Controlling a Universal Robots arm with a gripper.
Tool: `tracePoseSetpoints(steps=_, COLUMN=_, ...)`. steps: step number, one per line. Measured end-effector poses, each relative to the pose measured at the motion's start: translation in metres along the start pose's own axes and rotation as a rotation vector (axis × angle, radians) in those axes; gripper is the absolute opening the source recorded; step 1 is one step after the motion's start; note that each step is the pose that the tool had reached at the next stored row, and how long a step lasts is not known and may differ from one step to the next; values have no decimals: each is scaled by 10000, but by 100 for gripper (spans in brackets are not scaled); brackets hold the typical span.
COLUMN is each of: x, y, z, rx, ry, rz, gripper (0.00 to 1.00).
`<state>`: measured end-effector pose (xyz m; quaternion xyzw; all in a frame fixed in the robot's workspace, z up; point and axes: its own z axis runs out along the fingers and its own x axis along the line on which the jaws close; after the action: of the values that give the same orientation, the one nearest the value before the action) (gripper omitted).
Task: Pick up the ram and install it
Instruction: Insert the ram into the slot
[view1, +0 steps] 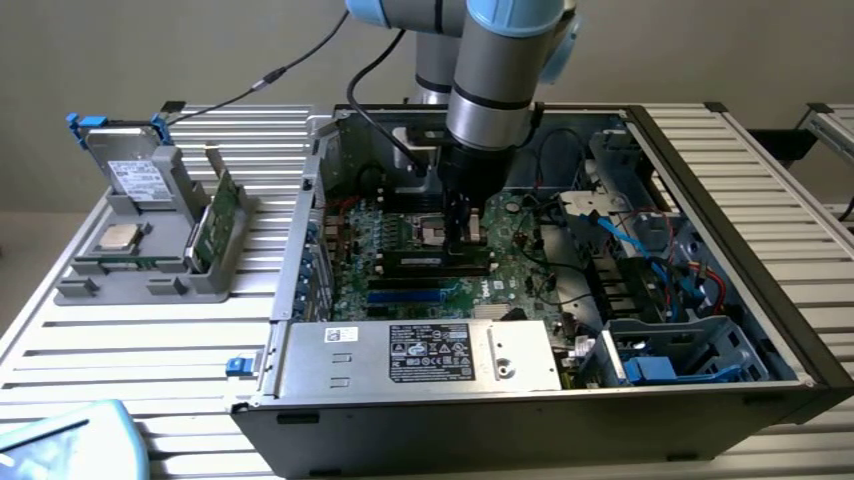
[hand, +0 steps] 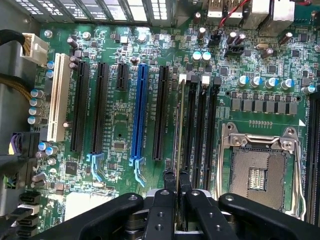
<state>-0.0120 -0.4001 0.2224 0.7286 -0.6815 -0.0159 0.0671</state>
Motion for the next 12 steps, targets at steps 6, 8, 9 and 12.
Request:
tracePoseSetpoints(steps=6, x=12, y=0, z=0, rx=-1, ry=2, rz=-2, gripper=13)
tracePoseSetpoints(steps=8, x=17, y=-4, z=0, rx=-2, ry=2, rz=-2, gripper=13)
tracePoseSetpoints(steps=9, x=17, y=-6, z=0, rx=-2, ry=2, rz=-1, gripper=13)
tracePoseSetpoints(steps=12, x=18, y=-9, z=0, rx=-2, ry=1, rz=2, gripper=13)
